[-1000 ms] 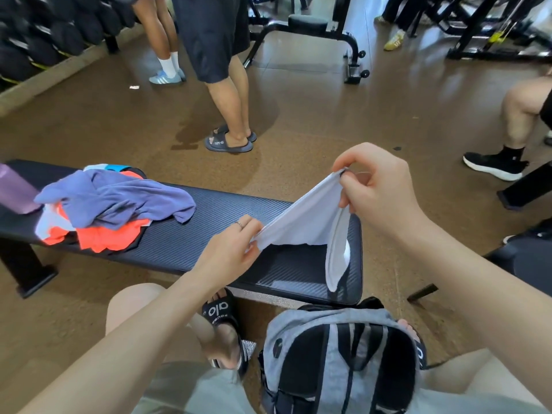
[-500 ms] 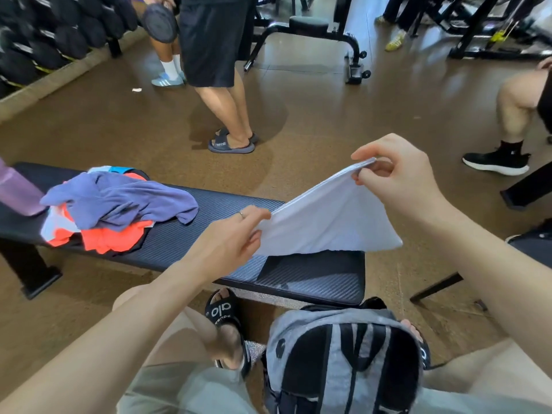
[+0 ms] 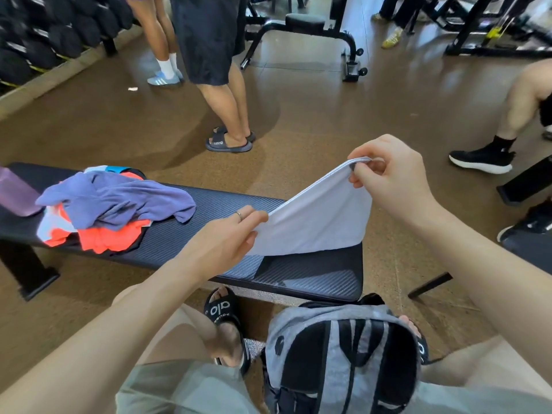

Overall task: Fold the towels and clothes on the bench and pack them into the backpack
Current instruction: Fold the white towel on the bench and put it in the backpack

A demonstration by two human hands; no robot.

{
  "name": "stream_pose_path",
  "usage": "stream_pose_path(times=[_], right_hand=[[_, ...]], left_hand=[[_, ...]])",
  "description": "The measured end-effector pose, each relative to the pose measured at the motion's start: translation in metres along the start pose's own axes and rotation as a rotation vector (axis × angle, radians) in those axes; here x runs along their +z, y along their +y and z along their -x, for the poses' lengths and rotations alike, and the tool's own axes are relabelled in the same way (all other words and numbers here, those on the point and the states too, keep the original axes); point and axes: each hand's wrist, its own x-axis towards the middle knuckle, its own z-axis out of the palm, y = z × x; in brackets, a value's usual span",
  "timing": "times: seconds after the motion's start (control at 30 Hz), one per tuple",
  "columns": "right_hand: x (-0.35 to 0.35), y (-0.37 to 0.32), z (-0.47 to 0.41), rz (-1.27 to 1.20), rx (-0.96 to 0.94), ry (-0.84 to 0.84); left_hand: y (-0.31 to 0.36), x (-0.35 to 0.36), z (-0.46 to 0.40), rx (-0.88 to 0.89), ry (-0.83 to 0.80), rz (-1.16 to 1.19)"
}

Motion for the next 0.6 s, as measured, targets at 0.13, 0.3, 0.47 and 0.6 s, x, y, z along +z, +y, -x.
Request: stream_pose_path(times=[0.13,0.3,0.47,0.6], right_hand=[[0.0008,0.0016,-0.0001,0.011,-0.020,-0.001],[-0.0001,0.0026,0.0012,0.003,-0.013,0.006],[-0.0006,0.0069,0.0031,-0.015,0.000,0.001],[-0.0005,0.0093,0.0038,-0.002,-0.004,0.005]], left_hand=[[0.0001,-0.0024,-0.0011,0.023,0.004,-0.022],[0.0070,-0.0054,-0.0012,0.029,0.053,-0.051],[0.0050,-0.0002,-0.0018,-0.002,0.060,-0.050],[0.0033,0.0019,-0.0034,0.008,0.025,-0.056]])
